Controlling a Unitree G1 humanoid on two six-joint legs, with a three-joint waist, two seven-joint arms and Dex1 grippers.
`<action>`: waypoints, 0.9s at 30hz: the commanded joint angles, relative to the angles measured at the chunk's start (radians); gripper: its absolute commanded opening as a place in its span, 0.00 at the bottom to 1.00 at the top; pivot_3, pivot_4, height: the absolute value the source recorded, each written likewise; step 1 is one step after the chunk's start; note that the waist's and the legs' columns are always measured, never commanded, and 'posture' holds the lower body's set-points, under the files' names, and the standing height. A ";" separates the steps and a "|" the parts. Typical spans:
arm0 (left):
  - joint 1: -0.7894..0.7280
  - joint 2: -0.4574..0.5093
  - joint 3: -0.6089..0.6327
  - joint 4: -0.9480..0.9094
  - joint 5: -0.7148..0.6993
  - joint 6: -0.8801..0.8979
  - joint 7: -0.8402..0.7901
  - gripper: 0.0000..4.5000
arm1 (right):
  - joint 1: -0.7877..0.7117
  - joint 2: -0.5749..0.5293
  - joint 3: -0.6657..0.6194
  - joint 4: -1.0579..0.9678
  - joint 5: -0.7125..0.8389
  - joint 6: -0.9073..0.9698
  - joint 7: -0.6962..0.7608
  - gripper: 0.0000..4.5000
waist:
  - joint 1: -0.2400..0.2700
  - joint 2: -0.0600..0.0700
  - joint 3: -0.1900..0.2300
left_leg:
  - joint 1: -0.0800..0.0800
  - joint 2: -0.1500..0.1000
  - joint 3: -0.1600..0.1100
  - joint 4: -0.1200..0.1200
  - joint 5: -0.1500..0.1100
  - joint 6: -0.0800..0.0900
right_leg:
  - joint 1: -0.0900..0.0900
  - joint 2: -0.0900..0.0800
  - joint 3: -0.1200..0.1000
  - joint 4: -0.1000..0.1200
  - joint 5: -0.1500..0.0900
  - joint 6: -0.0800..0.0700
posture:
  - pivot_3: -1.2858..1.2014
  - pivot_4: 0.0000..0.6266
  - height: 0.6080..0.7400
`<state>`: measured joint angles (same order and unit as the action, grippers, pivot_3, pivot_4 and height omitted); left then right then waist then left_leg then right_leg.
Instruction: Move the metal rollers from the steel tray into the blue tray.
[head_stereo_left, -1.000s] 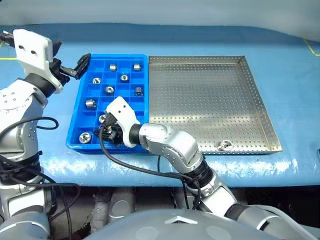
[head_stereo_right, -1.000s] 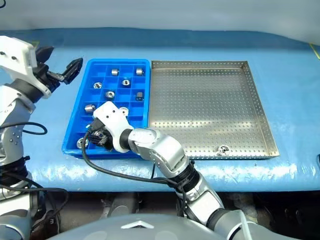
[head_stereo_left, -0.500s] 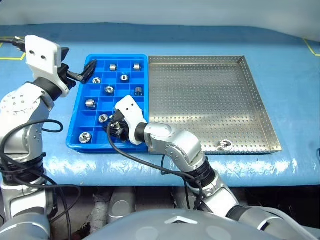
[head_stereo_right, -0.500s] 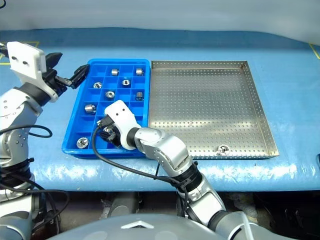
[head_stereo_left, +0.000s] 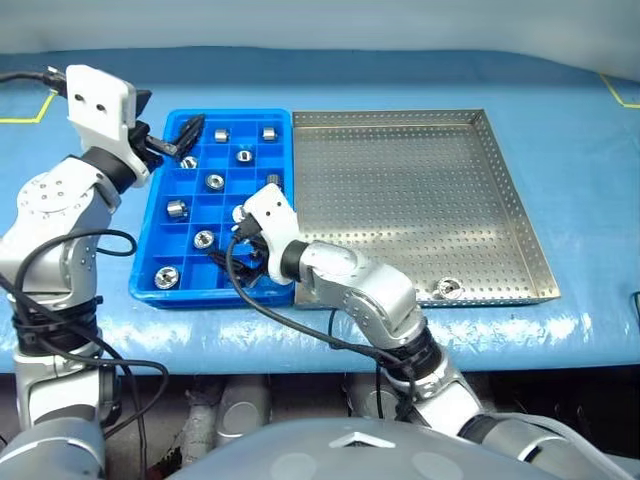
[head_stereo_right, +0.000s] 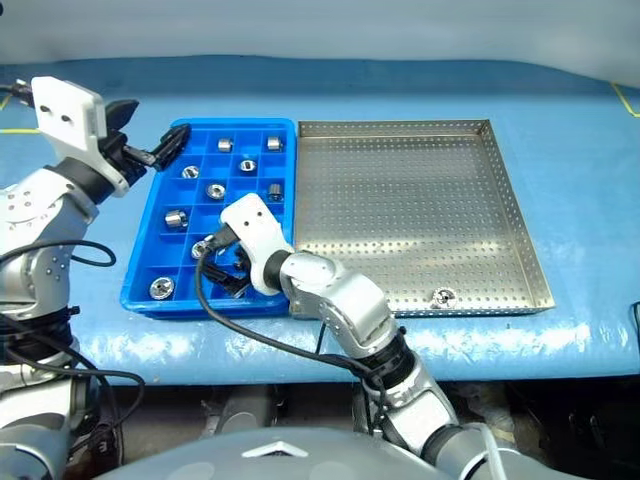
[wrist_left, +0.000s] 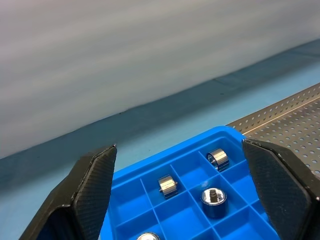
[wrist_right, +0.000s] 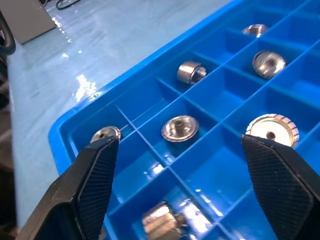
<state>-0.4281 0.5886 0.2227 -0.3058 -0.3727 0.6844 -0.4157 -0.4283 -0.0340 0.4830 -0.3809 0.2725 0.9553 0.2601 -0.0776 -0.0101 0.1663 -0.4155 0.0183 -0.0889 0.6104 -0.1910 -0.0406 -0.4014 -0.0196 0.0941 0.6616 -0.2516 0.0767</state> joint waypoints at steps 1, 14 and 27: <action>-0.006 -0.027 -0.030 -0.013 -0.021 -0.038 -0.035 0.97 | 0.008 -0.226 -0.075 -0.243 -0.052 0.024 0.049 0.92 | 0.003 0.000 0.000 | 0.000 -0.002 0.000 0.000 0.000 0.000 | 0.001 -0.002 0.000 0.000 0.000 0.001 | 0.48 0.24 1.00; 0.053 -0.245 -0.288 0.010 0.005 -0.129 -0.113 0.97 | 0.259 -0.838 -0.515 -0.520 0.150 0.388 0.349 0.92 | -0.069 0.000 0.001 | 0.001 -0.004 0.003 0.003 -0.004 0.007 | 0.003 -0.003 0.003 -0.001 -0.003 0.004 | 0.42 0.24 1.00; 0.087 -0.282 -0.327 -0.018 0.013 -0.108 -0.095 0.97 | 0.297 -0.923 -0.494 -0.316 0.106 0.385 0.292 0.92 | -0.106 0.000 0.001 | 0.002 -0.005 0.004 0.007 -0.004 0.008 | 0.005 -0.004 0.005 -0.001 -0.001 0.007 | 0.42 0.24 1.00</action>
<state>-0.3452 0.3130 -0.0993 -0.2816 -0.3617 0.5802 -0.5175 -0.1242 -0.9547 -0.0083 -0.7074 0.3935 1.3525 0.5674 -0.1832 -0.0102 0.1670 -0.4139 0.0128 -0.0852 0.6167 -0.1954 -0.0329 -0.3964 -0.0236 0.0993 0.6605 -0.2531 0.0841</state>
